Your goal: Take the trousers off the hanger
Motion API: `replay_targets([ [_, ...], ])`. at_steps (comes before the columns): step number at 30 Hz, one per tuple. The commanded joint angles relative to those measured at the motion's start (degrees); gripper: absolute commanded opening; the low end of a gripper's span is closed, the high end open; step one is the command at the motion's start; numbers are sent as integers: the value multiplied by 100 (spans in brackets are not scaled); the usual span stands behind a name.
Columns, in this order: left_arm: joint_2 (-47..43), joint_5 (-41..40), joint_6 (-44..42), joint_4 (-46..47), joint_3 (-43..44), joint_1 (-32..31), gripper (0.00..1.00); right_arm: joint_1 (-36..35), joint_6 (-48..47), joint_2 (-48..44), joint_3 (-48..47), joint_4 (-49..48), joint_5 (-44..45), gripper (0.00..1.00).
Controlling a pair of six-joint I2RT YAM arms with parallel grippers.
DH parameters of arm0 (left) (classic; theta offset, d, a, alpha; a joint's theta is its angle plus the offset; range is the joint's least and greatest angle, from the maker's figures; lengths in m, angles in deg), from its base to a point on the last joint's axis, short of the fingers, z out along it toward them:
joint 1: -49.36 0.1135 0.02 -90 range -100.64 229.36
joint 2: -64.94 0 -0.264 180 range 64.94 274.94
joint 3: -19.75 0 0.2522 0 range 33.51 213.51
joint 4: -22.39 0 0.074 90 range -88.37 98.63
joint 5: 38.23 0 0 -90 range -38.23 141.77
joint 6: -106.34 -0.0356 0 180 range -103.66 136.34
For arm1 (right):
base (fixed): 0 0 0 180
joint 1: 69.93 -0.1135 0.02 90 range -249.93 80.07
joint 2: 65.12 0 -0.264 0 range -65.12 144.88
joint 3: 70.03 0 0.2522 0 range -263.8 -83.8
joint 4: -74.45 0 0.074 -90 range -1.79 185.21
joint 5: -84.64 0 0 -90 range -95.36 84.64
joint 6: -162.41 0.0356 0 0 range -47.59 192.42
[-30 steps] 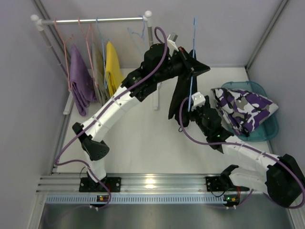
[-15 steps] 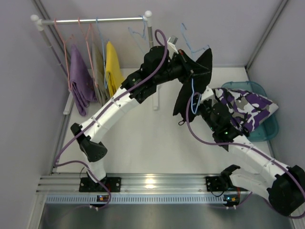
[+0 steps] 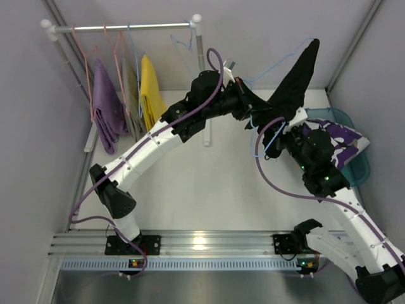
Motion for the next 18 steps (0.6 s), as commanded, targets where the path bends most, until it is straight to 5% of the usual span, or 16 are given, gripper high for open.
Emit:
replay_targets([
  [1, 80, -430, -987, -204, -196, 406, 0, 234, 664, -664, -821, -526, -448, 0],
  [18, 63, 35, -1251, -293, -320, 1338, 0, 305, -171, -2000, 136, 1163, -1125, 0],
])
